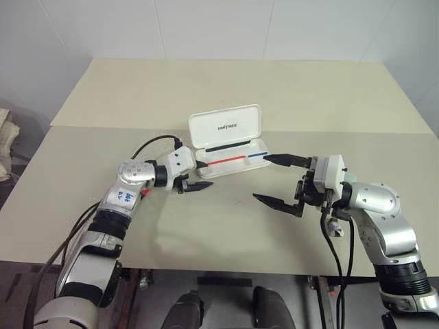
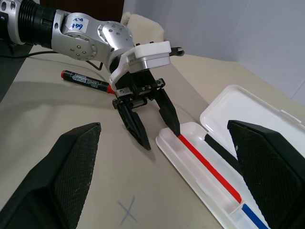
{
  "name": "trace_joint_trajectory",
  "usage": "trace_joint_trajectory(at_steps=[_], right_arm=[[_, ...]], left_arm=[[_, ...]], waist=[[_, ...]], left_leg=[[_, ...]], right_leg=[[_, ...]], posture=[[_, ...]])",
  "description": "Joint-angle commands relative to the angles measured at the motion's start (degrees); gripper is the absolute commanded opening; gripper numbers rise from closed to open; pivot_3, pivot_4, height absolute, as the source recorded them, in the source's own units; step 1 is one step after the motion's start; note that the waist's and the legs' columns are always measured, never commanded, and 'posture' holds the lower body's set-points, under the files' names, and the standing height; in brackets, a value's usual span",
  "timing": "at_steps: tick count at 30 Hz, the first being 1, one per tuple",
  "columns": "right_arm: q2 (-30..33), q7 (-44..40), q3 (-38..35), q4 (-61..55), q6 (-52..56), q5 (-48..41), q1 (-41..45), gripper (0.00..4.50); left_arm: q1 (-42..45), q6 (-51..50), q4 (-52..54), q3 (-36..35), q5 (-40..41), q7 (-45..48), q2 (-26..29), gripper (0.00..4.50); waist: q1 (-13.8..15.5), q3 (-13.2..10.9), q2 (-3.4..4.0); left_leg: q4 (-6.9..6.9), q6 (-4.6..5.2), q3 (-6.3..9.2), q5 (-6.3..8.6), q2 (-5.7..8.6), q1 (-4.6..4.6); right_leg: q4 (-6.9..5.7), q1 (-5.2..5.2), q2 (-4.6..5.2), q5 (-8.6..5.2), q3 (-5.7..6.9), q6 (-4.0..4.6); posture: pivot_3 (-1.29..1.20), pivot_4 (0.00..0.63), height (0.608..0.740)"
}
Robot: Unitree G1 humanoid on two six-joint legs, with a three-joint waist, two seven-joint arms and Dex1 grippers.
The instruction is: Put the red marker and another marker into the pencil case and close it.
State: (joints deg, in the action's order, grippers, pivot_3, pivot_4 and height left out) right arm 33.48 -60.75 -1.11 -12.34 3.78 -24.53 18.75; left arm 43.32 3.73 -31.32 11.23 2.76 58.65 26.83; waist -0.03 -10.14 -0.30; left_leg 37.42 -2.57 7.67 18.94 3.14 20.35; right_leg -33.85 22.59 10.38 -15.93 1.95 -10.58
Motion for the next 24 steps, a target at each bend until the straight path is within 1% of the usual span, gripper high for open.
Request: trace_joint_trajectory(at_steps=[1,6,13,16,23,24], right_arm=[[-0.30,0.90,-0.21,-2.74,0.02,-0.99,-0.03,4.50],[-0.52,1.91,-0.13,-3.50,0.63,-1.13,0.64,4.50],[-0.41,3.10,-0.21,-4.77,1.59,-1.44,1.55,4.50],[-0.35,3.51,-0.18,-5.30,2.08,-1.57,2.18,4.50],[-0.39,3.55,-0.26,-5.22,2.70,-1.89,4.40,4.50],[-0.37,3.51,-0.25,-5.10,2.68,-1.90,4.71,4.50]], left_arm=[[2.05,-0.54,-0.97,1.10,-1.06,2.37,0.04,2.90],[4.53,-0.12,-5.44,2.50,-3.21,3.84,0.23,2.90],[9.49,0.20,-14.00,4.42,-7.52,1.94,-0.52,2.90],[11.87,-0.14,-16.69,5.18,-9.11,1.89,-1.17,2.34],[16.72,-0.78,-20.50,8.17,-12.30,3.74,-2.89,0.05],[17.01,-0.92,-20.45,8.69,-12.54,4.53,-3.15,0.01]], waist=[[0.00,0.00,0.00],[-0.15,-0.01,-0.02],[-0.15,-0.01,-0.03],[-0.14,-0.03,-0.05],[-0.04,-0.05,-0.09],[-0.02,-0.06,-0.11]], left_leg=[[0.00,0.00,0.00,0.00,0.00,0.00],[0.00,0.01,-0.01,0.00,-0.01,0.00],[0.07,0.02,-0.02,-0.01,-0.01,-0.01],[0.17,0.03,-0.03,-0.02,-0.01,-0.01],[0.33,0.13,-0.14,-0.08,-0.01,-0.01],[0.36,0.16,-0.15,-0.10,-0.01,-0.02]], right_leg=[[0.00,0.00,0.00,0.00,0.00,0.00],[-0.01,0.00,-0.01,0.00,0.00,0.00],[-0.09,0.00,-0.02,0.01,0.00,-0.01],[-0.11,-0.03,-0.03,0.07,0.00,-0.03],[-0.16,-0.05,-0.04,0.23,-0.13,-0.05],[-0.13,-0.05,-0.04,0.25,-0.15,-0.05]], posture=[[0.00,0.150,0.740],[0.00,0.150,0.740],[0.00,0.150,0.740],[0.00,0.150,0.740],[0.00,0.150,0.740],[0.00,0.150,0.740]])
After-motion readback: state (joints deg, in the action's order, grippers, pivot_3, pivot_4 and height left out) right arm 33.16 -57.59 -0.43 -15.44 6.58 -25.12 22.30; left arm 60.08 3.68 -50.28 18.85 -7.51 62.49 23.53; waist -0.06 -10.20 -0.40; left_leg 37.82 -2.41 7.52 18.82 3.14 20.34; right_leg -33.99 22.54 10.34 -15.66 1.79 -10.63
